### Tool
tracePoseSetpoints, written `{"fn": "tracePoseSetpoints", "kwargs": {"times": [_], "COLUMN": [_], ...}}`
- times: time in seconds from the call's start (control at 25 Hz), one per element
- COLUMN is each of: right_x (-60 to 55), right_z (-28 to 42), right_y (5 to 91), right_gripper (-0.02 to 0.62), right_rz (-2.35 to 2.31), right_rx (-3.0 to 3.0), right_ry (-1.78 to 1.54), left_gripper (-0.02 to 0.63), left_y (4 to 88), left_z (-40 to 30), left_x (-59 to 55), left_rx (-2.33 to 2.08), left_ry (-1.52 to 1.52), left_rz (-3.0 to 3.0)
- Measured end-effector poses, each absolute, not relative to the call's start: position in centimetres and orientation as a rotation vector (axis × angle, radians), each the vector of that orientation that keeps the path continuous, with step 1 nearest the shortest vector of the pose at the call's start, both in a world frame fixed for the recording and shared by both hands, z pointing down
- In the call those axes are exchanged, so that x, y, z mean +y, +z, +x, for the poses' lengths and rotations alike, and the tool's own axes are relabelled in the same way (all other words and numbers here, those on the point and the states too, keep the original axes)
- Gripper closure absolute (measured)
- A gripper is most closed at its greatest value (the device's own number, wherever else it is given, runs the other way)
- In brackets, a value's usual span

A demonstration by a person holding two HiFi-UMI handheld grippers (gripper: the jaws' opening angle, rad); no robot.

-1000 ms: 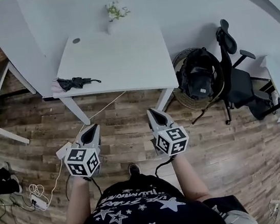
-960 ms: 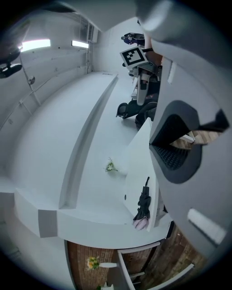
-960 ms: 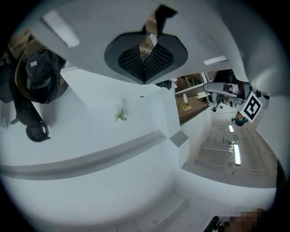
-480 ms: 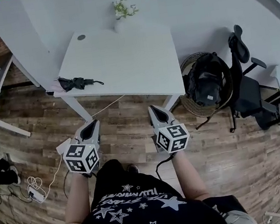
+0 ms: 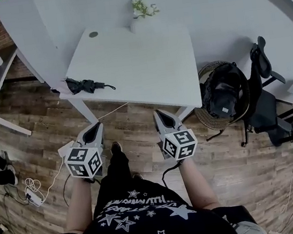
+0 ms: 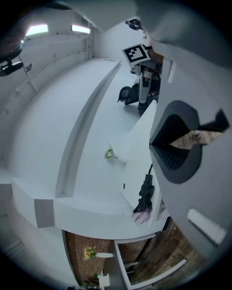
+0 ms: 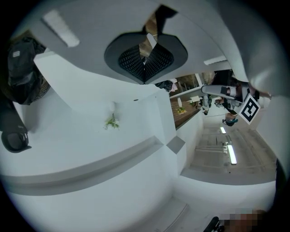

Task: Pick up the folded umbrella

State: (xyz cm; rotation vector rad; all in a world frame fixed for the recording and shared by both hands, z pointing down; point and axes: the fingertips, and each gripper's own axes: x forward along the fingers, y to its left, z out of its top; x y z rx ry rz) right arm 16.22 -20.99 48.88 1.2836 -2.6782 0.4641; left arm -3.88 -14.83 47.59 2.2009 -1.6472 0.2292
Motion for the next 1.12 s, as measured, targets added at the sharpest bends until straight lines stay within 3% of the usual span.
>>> {"fn": "tracePoseSetpoints", "kwargs": {"times": [0.64, 1.12], "right_x": [-32.7, -38.0], "right_z": [5.1, -7.1], "right_y": [49.9, 52.1], "right_gripper": [0.578, 0.577], "right_rz": [1.086, 0.81], "right_rx": [-2.666, -2.612], "right_ry": [0.425, 0.369], "left_gripper": [0.606, 0.606], "left_y": [50.0, 51.9], "left_z": [-13.0, -22.0], "left_x": [-24.3, -27.5], "left_rx": [-1.69, -1.783], "left_ry": [0.206, 0.172], "left_rz": [2.09, 1.936]}}
